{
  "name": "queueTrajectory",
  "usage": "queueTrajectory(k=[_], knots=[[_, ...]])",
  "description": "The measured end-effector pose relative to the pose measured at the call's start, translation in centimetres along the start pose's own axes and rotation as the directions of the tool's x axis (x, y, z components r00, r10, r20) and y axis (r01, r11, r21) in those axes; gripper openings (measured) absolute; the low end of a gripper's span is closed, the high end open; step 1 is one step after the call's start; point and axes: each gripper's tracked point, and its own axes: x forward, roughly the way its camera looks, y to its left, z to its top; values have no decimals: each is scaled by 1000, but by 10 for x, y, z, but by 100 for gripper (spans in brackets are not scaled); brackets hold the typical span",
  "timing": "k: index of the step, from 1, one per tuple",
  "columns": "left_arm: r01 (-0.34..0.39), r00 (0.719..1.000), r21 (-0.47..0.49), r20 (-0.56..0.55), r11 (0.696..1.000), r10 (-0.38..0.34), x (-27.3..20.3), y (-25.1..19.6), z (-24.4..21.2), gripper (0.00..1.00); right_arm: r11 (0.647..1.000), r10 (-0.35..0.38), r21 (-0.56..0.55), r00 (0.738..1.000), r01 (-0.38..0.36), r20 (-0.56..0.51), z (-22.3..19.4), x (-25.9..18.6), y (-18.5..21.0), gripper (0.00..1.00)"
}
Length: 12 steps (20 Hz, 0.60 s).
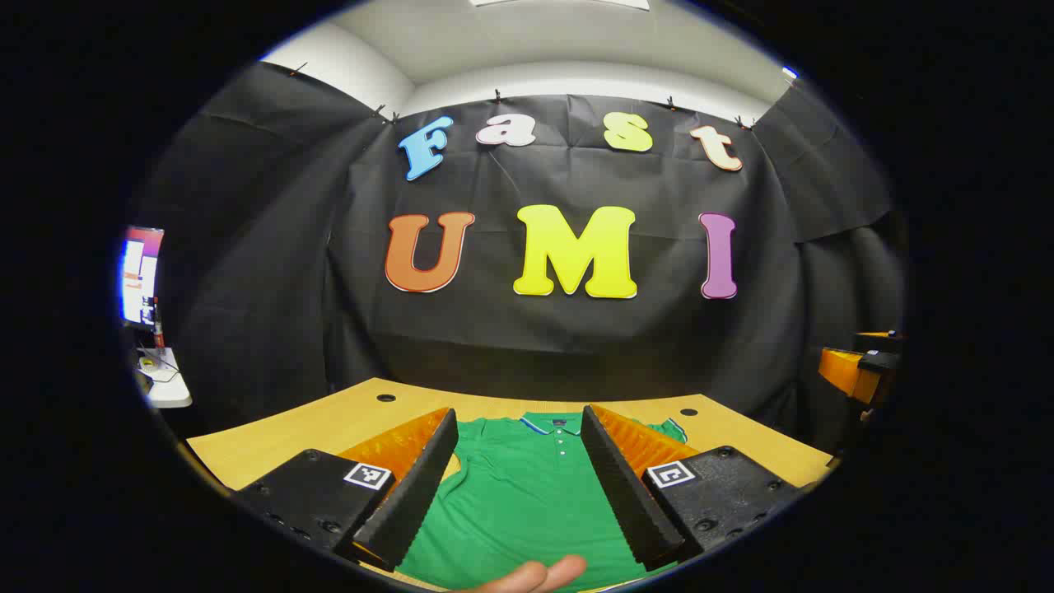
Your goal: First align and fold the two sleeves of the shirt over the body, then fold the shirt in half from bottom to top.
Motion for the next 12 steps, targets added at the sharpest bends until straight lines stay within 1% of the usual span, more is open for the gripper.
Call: queueTrajectory(k=[2,3,4,5,7,10,11,12], knots=[[13,1000,17,-6,1000,-13,5,-6,0,97,1000,9,8,1000,-9,-6,-3,6,1,95],[12,1000,24,2,1000,-12,6,-6,2,96,999,30,15,999,-30,-10,-5,8,7,97],[10,1000,31,13,999,-10,8,-6,5,97,999,46,17,999,-46,-7,-6,10,12,95],[10,1000,44,16,999,-11,9,-6,6,97,999,47,9,999,-47,-7,-8,14,15,97],[17,1000,65,20,998,-18,14,-4,5,97,999,45,8,999,-45,0,-10,25,21,95],[35,999,22,-11,999,-35,28,3,-3,96,999,47,13,999,-47,-13,-19,43,35,96],[31,999,21,-9,999,-31,34,8,-1,96,999,43,18,999,-43,-18,-20,49,37,97],[20,1000,29,-8,999,-20,42,13,1,97,999,44,22,999,-43,-22,-21,55,39,95]])
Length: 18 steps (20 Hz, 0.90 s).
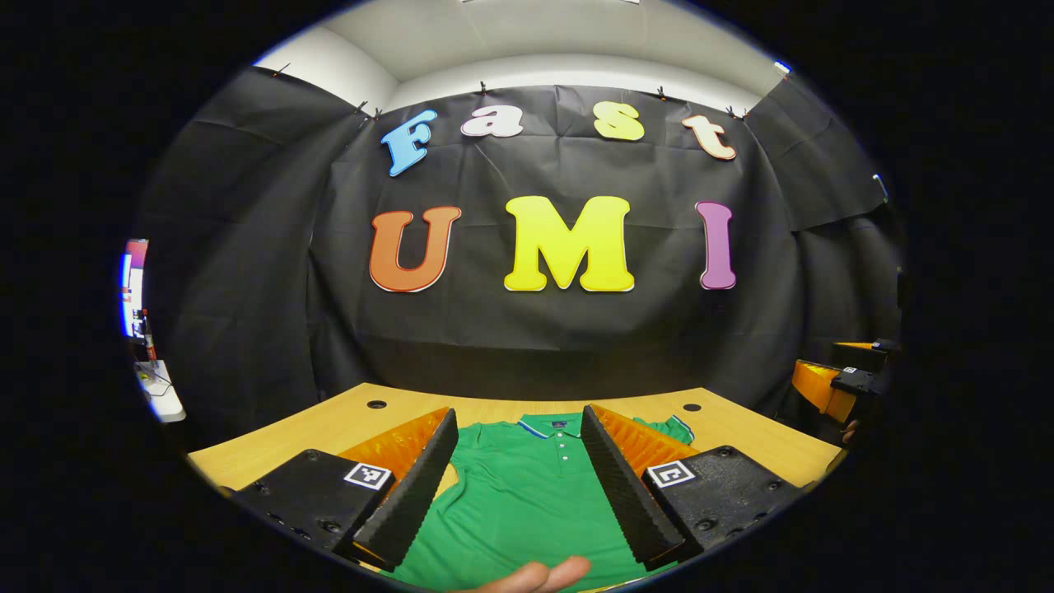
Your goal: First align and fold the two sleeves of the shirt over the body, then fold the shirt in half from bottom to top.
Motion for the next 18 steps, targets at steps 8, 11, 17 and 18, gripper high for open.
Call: queueTrajectory(k=[8,11,17,18], knots=[[35,999,-2,-11,999,-35,45,-11,-9,97,992,-128,25,992,128,17,11,48,-40,95],[20,1000,-1,-18,1000,-20,57,-7,-16,97,992,-128,10,991,129,-34,-6,79,-38,95],[-4,1000,4,-2,1000,4,77,0,-23,97,999,-35,33,975,43,-218,-67,159,-20,95],[-5,1000,4,-4,1000,5,79,0,-25,97,998,-19,50,964,34,-266,-81,174,-18,98]])
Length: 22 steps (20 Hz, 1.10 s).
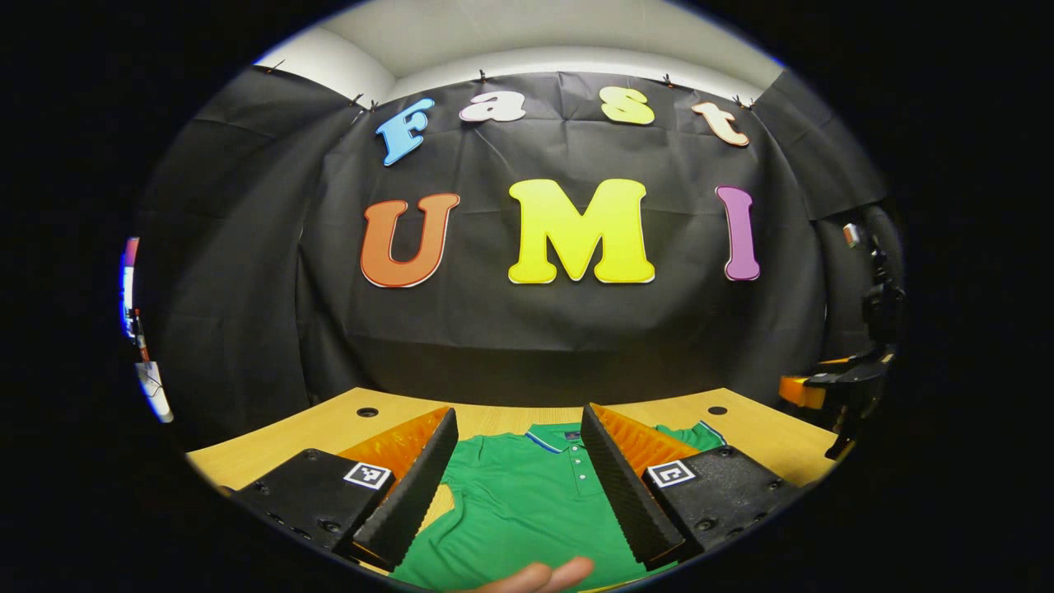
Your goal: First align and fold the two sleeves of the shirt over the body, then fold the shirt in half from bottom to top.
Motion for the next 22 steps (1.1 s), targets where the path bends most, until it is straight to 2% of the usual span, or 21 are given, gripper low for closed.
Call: queueTrajectory(k=[3,4,5,7,10,11,13,14,17,19,22], knots=[[10,1000,3,-8,1000,-10,7,-4,-6,97,999,36,37,990,-31,-137,-28,53,7,91],[12,1000,8,-8,1000,-12,9,-4,-8,97,998,52,52,983,-44,-178,-36,65,12,94],[14,1000,14,-11,1000,-14,10,-4,-10,97,997,59,70,975,-45,-214,-43,77,15,96],[14,1000,28,-19,1000,-13,11,-4,-17,97,994,71,100,949,-41,-309,-62,96,24,90],[15,999,31,-33,999,-14,8,1,-24,97,986,89,164,902,-20,-422,-90,113,34,75],[14,999,29,-36,999,-13,7,4,-26,97,987,76,163,894,-3,-443,-97,115,34,75],[6,999,23,-43,1000,-5,6,10,-31,97,991,48,135,881,19,-470,-106,117,32,60],[2,999,19,-50,1000,-1,5,13,-35,97,992,39,126,875,25,-482,-113,120,34,48],[-2,997,8,-73,1000,3,2,19,-43,97,990,57,141,851,20,-522,-120,127,44,51],[-9,997,4,-81,1000,9,1,23,-46,97,993,24,111,852,40,-523,-118,132,40,51],[-11,996,-4,-94,1000,10,-2,28,-50,97,993,4,103,821,66,-571,-132,133,42,3]])
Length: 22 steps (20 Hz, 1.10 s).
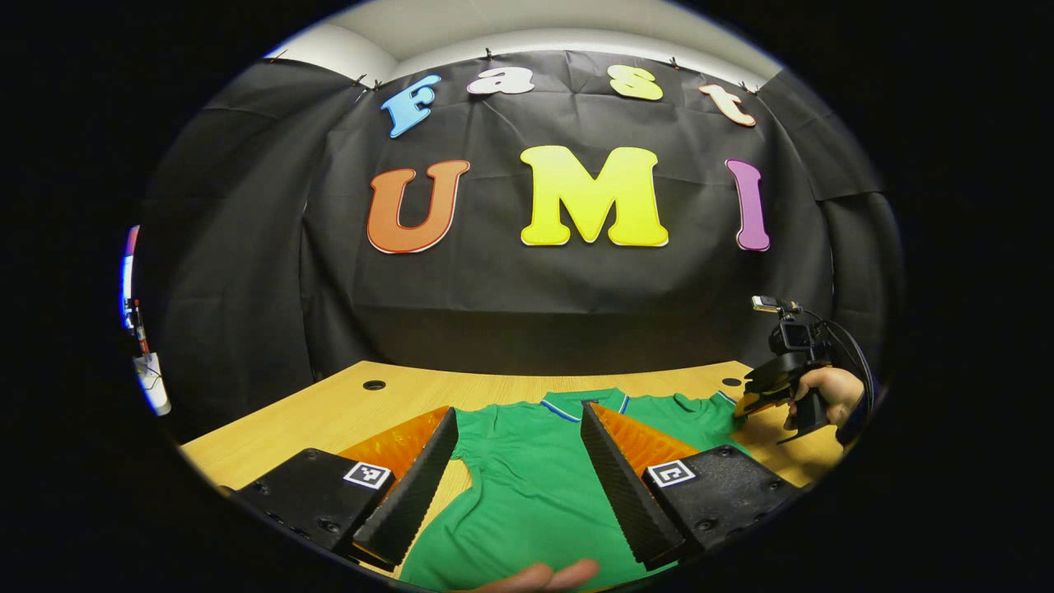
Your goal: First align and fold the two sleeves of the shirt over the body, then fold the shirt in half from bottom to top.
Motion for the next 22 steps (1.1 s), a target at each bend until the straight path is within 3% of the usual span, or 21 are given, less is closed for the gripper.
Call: queueTrajectory(k=[9,13,15,17,19,20,22], knots=[[-55,998,-6,-10,998,55,-11,35,-8,97,995,60,-89,992,-50,114,30,-47,46,0],[-87,996,-22,-35,996,86,-17,54,-18,97,999,27,-38,994,-24,103,36,-44,34,0],[-91,995,-25,-44,996,90,-18,55,-21,97,999,-47,-17,996,49,77,34,-35,4,18],[-91,995,-24,-50,996,90,-18,56,-23,97,997,-72,-2,996,72,47,29,-27,-14,22],[-82,995,-29,-55,996,80,-15,49,-23,97,999,-40,7,999,40,11,21,-21,-13,24],[-71,996,-31,-59,997,69,-14,45,-24,97,999,-35,9,999,35,-4,18,-20,-12,39],[-59,997,-23,-59,998,57,-15,38,-23,97,1000,-27,-6,999,26,-28,11,-13,-10,43]])
